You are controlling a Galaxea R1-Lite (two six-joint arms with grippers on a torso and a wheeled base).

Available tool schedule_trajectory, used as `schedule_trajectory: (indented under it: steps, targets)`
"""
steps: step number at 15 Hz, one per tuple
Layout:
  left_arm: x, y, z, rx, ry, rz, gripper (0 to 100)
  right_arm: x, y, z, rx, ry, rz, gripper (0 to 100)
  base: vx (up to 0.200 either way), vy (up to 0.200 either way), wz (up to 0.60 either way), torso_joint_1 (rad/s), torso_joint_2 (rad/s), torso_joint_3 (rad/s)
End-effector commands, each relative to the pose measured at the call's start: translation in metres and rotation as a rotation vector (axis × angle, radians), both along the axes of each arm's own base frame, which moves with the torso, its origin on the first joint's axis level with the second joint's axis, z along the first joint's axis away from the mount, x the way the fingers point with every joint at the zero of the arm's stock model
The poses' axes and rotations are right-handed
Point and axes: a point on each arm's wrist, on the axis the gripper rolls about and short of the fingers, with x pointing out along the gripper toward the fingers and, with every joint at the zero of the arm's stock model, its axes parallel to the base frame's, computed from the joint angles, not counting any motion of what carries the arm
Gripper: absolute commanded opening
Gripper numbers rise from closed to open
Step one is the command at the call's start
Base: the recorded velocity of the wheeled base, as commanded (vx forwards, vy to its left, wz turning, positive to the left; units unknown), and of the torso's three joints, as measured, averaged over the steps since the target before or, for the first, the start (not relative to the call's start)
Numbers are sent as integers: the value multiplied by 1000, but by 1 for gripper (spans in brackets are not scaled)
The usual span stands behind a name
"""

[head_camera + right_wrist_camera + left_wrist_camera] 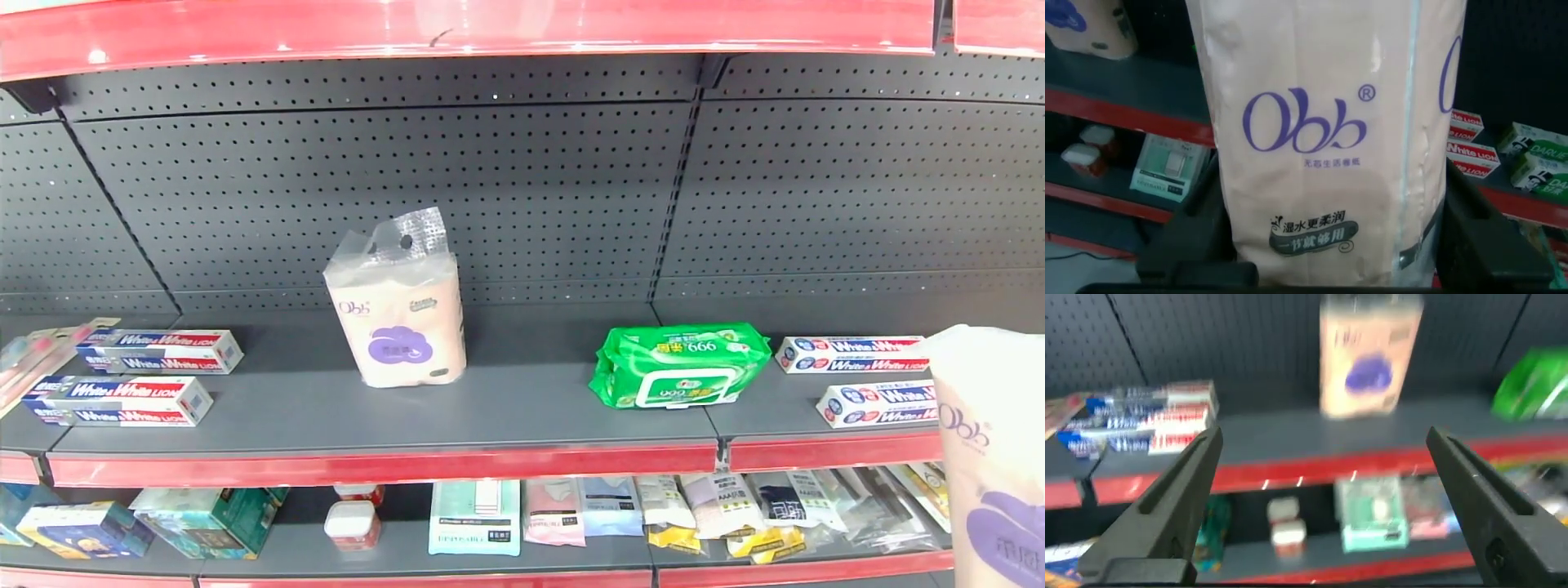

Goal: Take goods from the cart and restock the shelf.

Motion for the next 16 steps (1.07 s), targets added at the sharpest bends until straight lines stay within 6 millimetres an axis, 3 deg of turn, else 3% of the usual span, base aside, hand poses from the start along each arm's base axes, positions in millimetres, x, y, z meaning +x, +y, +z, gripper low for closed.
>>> schedule_trajectory:
  steps: [1, 3, 4, 6, 7, 8, 10, 13, 16]
  targets:
    - [75, 3, 64, -63, 211, 150, 100, 4, 0, 4, -12, 11, -8, 0, 0, 0, 0, 0, 0, 0]
    - [121, 17, 49, -53, 392, 365, 100, 6, -1, 8, -21, 9, -43, 0, 0, 0, 0, 0, 0, 0]
    - [145, 22, 40, -54, 412, 351, 100, 9, -1, 11, -24, 17, -62, 0, 0, 0, 0, 0, 0, 0]
    - [191, 30, 30, -3, 374, 217, 100, 12, -2, 15, -27, 17, -93, 0, 0, 0, 0, 0, 0, 0]
    - [200, 36, 28, 21, 360, 173, 100, 12, -2, 16, -27, 17, -93, 0, 0, 0, 0, 0, 0, 0]
    - [221, 56, 13, 121, 346, 24, 100, 12, -2, 14, -26, 28, -94, 0, 0, 0, 0, 0, 0, 0]
    - [239, 75, -5, 231, 321, -173, 100, 13, -2, 11, -27, 43, -94, 0, 0, 0, 0, 0, 0, 0]
    - [254, 77, -24, 178, 321, -389, 100, 15, -2, 7, -29, 63, -94, 0, 0, 0, 0, 0, 0, 0]
    - [291, 83, -33, 190, 287, -511, 100, 23, -2, 6, -33, 100, -104, 0, 0, 0, 0, 0, 0, 0]
